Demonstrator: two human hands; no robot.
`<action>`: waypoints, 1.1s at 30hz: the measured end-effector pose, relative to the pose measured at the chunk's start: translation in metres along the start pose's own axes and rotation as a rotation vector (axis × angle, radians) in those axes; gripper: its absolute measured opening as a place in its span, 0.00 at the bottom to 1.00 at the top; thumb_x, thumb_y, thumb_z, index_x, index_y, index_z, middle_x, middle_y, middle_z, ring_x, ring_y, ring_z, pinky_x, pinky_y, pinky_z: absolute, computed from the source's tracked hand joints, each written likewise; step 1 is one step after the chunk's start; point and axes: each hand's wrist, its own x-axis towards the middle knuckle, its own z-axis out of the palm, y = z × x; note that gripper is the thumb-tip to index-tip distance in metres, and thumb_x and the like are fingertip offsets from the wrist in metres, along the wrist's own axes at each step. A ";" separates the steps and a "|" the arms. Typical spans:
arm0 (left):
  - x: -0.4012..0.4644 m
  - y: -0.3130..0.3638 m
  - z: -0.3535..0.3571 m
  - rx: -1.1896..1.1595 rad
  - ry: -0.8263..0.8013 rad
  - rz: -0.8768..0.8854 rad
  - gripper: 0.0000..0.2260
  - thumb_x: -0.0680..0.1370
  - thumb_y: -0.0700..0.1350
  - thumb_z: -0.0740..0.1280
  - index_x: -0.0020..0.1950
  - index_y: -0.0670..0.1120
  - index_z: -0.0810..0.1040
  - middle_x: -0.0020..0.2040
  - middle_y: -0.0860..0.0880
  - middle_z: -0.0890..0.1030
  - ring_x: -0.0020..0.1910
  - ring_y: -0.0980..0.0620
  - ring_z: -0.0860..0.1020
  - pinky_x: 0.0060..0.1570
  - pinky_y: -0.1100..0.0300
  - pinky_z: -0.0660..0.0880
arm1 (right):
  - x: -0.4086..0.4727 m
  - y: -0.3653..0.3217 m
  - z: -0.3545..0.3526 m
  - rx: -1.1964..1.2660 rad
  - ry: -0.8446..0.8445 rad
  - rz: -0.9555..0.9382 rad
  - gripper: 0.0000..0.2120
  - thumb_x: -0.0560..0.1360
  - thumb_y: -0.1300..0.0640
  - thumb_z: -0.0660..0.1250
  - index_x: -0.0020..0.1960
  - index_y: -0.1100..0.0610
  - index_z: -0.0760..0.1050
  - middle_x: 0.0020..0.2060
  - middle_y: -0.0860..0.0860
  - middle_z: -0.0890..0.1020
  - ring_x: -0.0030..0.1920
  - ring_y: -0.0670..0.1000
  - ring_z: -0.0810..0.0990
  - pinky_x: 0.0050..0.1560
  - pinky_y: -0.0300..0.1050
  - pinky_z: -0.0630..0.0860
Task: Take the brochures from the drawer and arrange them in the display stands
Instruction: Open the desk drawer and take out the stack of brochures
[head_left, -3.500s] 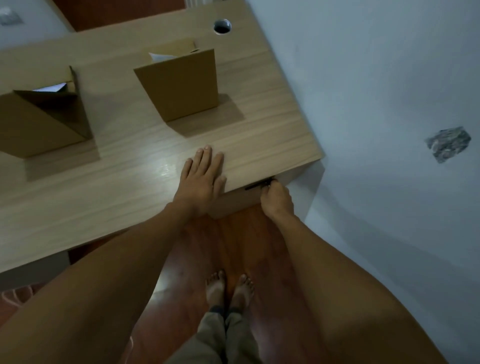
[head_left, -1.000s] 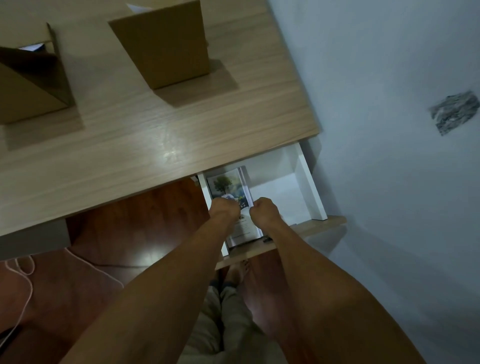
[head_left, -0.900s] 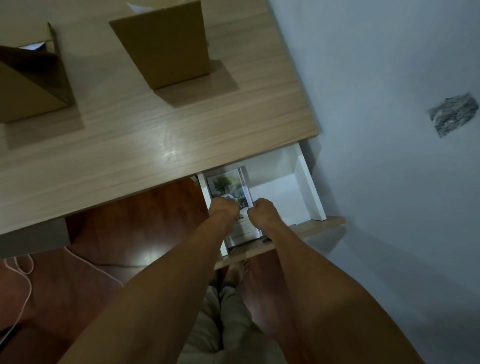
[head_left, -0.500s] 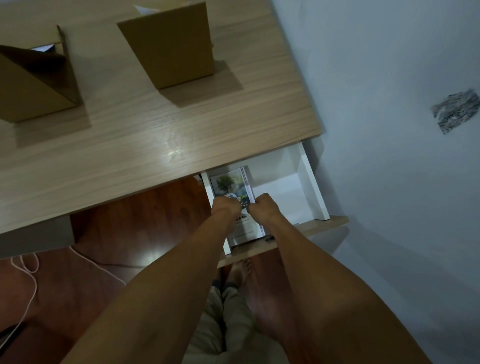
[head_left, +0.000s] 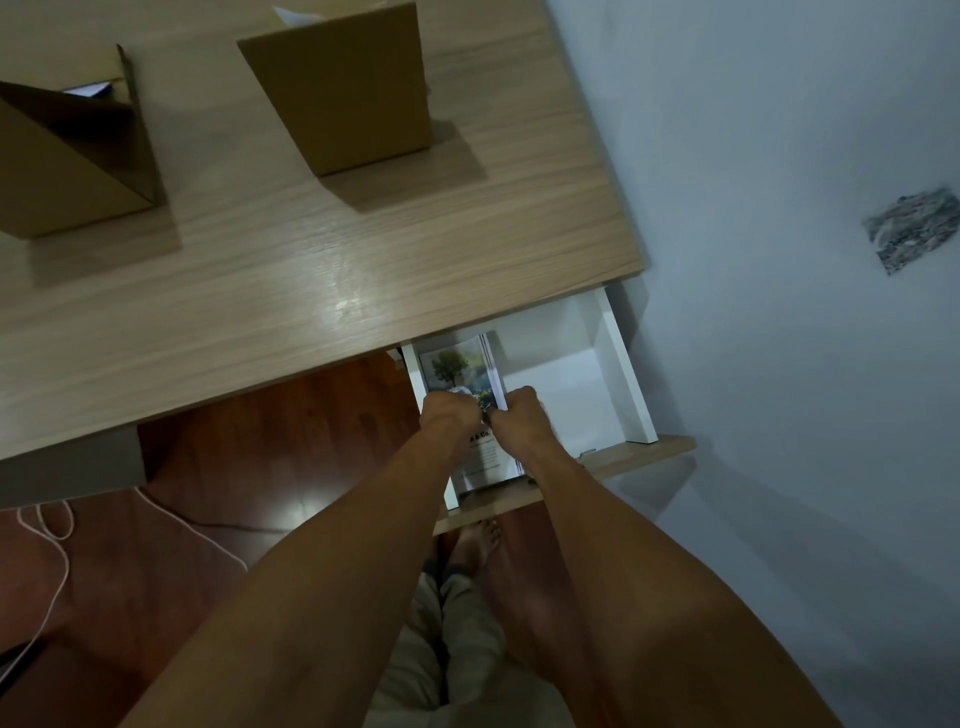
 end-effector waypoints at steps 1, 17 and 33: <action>-0.001 0.001 0.000 0.035 -0.002 -0.003 0.15 0.83 0.38 0.61 0.69 0.36 0.76 0.68 0.38 0.79 0.66 0.41 0.78 0.48 0.55 0.75 | -0.001 -0.002 0.000 0.075 0.024 0.043 0.13 0.76 0.62 0.68 0.56 0.57 0.66 0.43 0.49 0.73 0.42 0.49 0.74 0.41 0.43 0.71; -0.041 -0.010 -0.017 0.236 0.192 0.181 0.16 0.78 0.48 0.67 0.63 0.42 0.79 0.59 0.42 0.81 0.55 0.40 0.82 0.49 0.53 0.80 | -0.030 -0.011 -0.048 0.136 -0.076 0.062 0.08 0.71 0.64 0.71 0.48 0.68 0.78 0.47 0.68 0.83 0.50 0.66 0.84 0.46 0.53 0.80; -0.135 0.017 -0.057 -0.388 -0.308 0.380 0.10 0.81 0.34 0.64 0.61 0.41 0.78 0.49 0.43 0.84 0.42 0.47 0.82 0.34 0.57 0.79 | -0.129 -0.056 -0.102 0.495 -0.115 -0.062 0.13 0.79 0.67 0.67 0.63 0.65 0.76 0.57 0.65 0.84 0.58 0.66 0.83 0.62 0.67 0.78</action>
